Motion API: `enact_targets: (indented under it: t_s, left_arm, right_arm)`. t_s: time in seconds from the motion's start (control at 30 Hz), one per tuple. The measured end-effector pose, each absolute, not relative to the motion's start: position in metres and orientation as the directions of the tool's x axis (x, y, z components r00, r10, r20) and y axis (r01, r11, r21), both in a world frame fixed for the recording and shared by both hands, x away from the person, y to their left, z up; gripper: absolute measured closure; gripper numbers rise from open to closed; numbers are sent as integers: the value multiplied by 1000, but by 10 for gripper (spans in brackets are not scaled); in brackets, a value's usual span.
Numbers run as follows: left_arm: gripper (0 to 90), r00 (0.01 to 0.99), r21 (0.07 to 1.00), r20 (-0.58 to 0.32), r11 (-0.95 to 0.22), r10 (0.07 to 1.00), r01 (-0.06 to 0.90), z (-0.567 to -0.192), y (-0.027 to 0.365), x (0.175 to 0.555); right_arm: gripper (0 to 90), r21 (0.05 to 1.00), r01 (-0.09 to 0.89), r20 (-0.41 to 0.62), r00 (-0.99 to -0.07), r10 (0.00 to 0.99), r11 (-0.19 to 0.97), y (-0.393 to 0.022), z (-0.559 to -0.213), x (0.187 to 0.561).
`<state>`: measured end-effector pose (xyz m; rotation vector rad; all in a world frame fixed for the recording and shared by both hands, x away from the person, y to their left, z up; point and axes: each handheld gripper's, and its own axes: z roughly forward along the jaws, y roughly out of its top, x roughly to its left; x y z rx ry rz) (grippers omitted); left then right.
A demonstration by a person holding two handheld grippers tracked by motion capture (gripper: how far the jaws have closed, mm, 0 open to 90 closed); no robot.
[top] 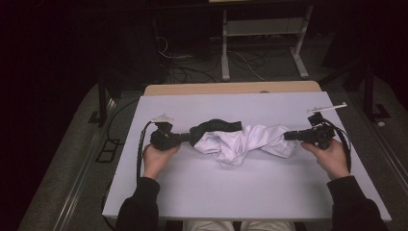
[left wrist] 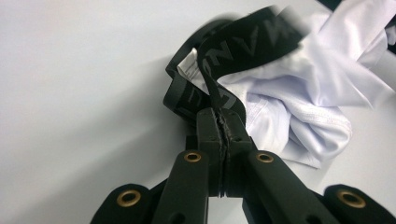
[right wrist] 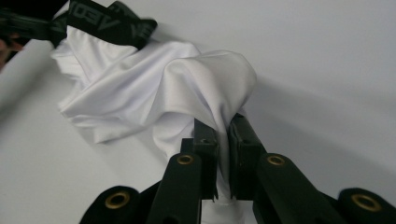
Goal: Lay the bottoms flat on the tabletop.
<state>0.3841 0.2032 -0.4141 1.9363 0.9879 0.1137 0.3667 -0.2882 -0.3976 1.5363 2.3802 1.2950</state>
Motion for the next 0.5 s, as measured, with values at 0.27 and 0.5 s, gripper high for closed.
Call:
enact_targets:
  t_s: [0.27, 0.5]
  left_arm:
    - [880, 660, 774, -306, -225, 686, 592, -413, 212, 382]
    - [879, 668, 769, -299, -243, 681, 591, -414, 208, 382]
  right_arm:
    - [828, 606, 792, 421, -403, 813, 79, -336, -406, 338]
    - [827, 536, 841, 491, -383, 783, 76, -342, -417, 308]
